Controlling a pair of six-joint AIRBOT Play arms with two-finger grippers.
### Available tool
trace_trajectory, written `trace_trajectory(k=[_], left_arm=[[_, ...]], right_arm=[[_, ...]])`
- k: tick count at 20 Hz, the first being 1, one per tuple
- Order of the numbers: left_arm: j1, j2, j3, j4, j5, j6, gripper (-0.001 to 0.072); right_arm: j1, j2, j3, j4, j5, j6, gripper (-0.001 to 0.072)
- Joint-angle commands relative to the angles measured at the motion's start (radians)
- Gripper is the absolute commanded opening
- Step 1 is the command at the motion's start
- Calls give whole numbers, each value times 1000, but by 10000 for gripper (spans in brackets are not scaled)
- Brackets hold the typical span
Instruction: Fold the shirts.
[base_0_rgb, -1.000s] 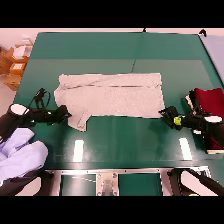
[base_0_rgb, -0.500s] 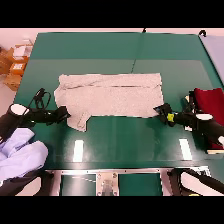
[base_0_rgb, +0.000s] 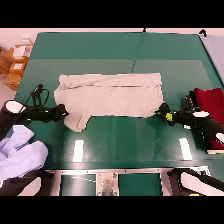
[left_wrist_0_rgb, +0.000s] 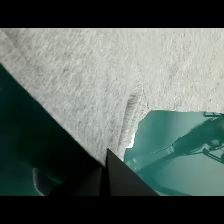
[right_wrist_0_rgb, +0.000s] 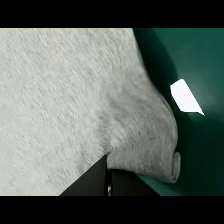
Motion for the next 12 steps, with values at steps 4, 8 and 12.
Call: trace_trajectory(k=[4,8,12], left_arm=[[0,177,16,235,-280,-156,21],[0,177,26,249,-348,-167,20],[0,175,148,249,-365,-180,20]], right_arm=[[-93,155,3,-313,273,116,10],[-95,296,4,-455,401,195,10],[-93,324,48,-456,405,208,10]])
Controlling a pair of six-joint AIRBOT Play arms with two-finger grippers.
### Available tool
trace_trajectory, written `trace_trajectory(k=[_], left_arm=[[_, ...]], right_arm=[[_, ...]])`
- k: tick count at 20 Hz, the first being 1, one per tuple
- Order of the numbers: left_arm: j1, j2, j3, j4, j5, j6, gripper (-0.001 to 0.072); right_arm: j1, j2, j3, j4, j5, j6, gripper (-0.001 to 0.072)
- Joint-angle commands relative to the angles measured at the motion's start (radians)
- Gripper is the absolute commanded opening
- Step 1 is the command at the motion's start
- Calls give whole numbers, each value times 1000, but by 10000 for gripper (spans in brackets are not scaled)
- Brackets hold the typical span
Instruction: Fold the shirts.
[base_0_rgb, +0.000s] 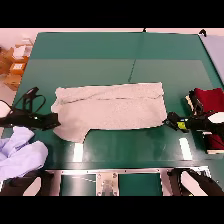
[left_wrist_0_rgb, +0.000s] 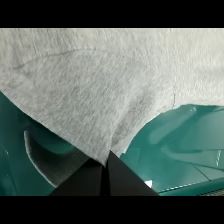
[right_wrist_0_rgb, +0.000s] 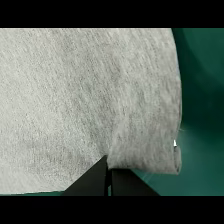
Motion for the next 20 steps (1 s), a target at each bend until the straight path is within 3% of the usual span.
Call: trace_trajectory(k=[1,7,15,17,18,19,20], left_arm=[[0,-7,111,12,-39,-16,20],[0,-232,392,0,-43,11,20],[0,-718,747,-38,45,45,21],[0,-831,823,-97,98,93,23],[0,-874,850,-126,133,93,24],[0,-906,868,-154,171,92,216],[0,-918,877,-160,200,92,525]], right_arm=[[5,13,62,-41,37,26,10],[79,-196,442,-40,37,27,10],[156,-762,909,-4,33,56,11],[156,-891,1009,32,33,69,12],[156,-946,1058,49,31,71,59],[156,-989,1104,60,25,70,221],[150,-1024,1159,61,27,70,361]])
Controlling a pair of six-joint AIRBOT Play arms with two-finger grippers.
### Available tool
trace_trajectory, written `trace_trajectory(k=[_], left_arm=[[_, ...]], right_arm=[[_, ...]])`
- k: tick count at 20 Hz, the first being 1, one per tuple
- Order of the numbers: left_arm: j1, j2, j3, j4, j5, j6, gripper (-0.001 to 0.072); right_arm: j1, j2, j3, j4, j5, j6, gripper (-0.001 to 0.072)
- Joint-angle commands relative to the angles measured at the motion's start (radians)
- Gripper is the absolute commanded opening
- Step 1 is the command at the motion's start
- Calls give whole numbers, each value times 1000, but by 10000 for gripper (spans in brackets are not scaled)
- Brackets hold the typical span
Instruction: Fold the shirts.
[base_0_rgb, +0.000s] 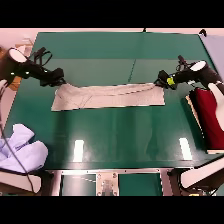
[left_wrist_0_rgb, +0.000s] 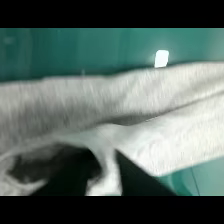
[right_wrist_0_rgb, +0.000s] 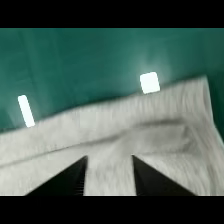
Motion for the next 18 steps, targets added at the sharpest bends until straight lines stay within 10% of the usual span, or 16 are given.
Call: trace_trajectory(k=[1,7,14,15,16,18], left_arm=[[1,-101,80,-48,107,18,634],[130,-100,254,38,-164,-50,633],[102,-101,267,-6,-240,-69,612],[87,-101,267,-7,-240,-68,455],[74,-101,267,-7,-241,-59,136],[48,-101,267,-7,-238,-51,23]], right_arm=[[-17,-159,196,36,5,10,408],[-207,-161,374,28,235,-11,548],[-225,-220,219,33,373,-205,548],[-213,-242,216,38,374,-220,547],[-198,-262,215,45,374,-221,548],[-163,-289,215,76,375,-245,548]])
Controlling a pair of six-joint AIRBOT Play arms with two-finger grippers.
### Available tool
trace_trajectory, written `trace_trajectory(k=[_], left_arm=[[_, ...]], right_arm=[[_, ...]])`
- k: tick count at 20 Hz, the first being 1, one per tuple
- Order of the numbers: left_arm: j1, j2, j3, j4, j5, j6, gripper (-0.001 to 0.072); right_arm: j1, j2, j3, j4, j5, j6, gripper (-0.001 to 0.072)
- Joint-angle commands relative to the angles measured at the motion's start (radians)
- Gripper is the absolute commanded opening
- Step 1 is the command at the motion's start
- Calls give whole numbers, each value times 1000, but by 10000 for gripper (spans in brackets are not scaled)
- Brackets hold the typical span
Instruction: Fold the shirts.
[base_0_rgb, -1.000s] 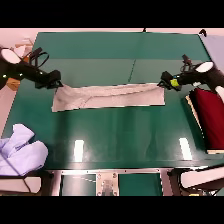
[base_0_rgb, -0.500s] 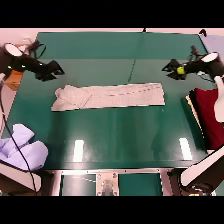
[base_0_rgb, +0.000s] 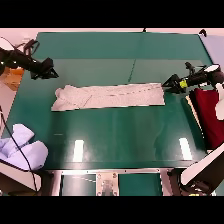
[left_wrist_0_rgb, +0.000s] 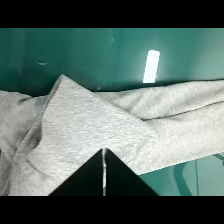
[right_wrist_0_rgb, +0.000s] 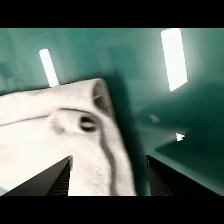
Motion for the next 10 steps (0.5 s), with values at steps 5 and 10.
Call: trace_trajectory(k=[5,10], left_arm=[[-109,-1,2,-6,56,12,22],[-265,-11,-10,-6,153,27,22]], right_arm=[[108,-53,-6,13,61,-83,66],[108,13,65,14,103,-63,11]])
